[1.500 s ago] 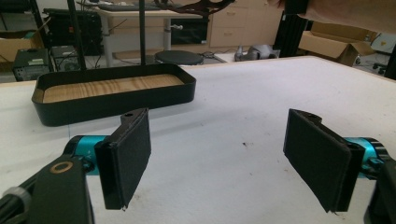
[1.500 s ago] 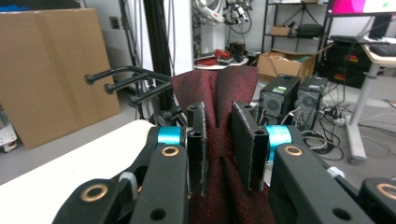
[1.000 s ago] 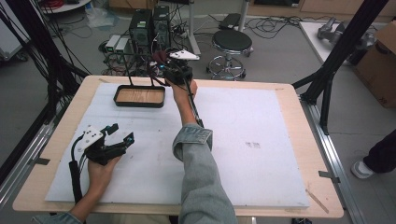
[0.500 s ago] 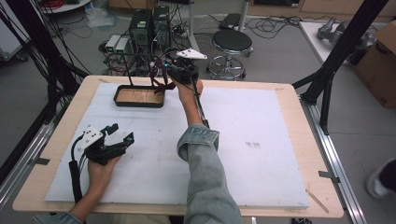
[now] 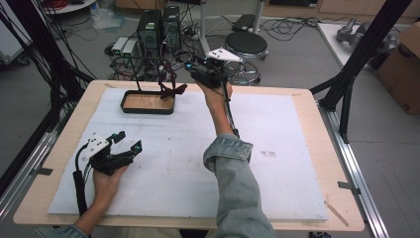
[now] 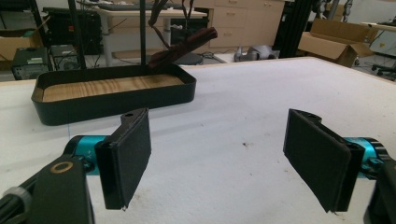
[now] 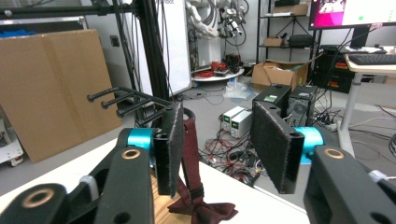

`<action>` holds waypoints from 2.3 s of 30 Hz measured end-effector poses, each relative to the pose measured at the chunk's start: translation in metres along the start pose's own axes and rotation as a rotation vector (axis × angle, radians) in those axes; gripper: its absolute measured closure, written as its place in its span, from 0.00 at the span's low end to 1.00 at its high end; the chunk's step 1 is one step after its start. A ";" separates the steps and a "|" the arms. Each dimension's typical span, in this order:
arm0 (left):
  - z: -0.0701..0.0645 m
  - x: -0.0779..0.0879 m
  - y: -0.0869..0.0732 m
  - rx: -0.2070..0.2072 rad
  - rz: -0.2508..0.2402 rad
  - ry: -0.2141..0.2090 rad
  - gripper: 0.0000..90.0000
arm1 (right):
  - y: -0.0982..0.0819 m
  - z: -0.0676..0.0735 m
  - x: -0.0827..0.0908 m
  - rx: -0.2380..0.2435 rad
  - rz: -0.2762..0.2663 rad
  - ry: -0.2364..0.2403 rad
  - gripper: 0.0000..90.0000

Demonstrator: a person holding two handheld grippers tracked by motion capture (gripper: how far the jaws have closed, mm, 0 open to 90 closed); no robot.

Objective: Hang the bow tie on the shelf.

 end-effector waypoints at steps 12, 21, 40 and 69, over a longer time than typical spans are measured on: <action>-0.001 0.000 0.000 -0.003 0.004 0.001 0.26 | 0.014 -0.016 0.046 0.025 0.030 -0.048 0.44; -0.001 0.000 0.000 -0.008 0.005 0.002 0.26 | 0.010 -0.025 0.095 0.059 0.061 -0.101 0.32; -0.002 0.000 0.000 -0.015 0.009 0.009 0.26 | -0.031 -0.023 0.183 0.085 0.077 -0.128 0.23; -0.003 0.000 0.000 -0.031 0.015 0.024 0.26 | -0.128 -0.007 0.272 0.043 -0.029 -0.156 0.12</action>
Point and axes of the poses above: each handheld gripper's, and its own axes: x roughly backward along the jaws, y roughly out of its top, z roughly to its left, the point moved 1 cm from there along -x, roughly forward along the jaws, and after that the axes turned 8 degrees about y, right-handed, at the moved point
